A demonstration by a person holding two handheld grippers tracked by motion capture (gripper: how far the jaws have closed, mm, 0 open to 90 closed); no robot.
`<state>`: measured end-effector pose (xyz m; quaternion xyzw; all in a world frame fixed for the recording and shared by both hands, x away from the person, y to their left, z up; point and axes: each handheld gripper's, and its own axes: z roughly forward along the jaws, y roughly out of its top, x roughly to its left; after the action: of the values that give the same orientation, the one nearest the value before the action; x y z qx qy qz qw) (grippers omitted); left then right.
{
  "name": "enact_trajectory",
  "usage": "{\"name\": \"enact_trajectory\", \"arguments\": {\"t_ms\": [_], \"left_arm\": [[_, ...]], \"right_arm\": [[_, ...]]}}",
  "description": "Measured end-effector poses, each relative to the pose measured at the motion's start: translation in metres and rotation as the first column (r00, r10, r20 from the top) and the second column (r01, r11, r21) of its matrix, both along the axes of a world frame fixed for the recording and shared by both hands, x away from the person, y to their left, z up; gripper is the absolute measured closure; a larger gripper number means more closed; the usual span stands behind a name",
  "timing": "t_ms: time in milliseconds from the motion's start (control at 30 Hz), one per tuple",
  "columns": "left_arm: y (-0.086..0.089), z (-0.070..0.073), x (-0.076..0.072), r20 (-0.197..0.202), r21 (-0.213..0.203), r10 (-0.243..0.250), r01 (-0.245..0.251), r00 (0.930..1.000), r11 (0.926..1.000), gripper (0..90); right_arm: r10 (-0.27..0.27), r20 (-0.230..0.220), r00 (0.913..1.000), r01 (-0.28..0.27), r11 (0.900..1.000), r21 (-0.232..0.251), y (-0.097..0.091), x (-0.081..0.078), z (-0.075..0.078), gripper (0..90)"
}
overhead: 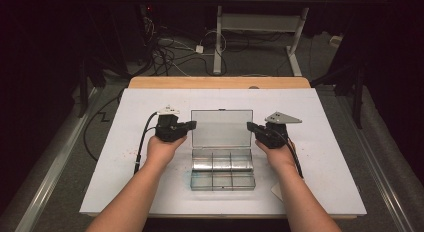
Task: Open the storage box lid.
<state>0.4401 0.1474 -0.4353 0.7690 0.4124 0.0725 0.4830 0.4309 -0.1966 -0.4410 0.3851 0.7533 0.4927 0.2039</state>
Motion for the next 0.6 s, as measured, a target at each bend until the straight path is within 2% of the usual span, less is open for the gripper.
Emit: {"name": "enact_trajectory", "arguments": {"t_ms": [600], "left_arm": [[-0.001,-0.014,0.011,-0.051,0.024,0.026,-0.025,0.9984,0.9994,87.7]], "right_arm": [[-0.021,-0.071,0.9972,0.017,0.9983,-0.055,0.005,0.013,-0.015,90.0]]}}
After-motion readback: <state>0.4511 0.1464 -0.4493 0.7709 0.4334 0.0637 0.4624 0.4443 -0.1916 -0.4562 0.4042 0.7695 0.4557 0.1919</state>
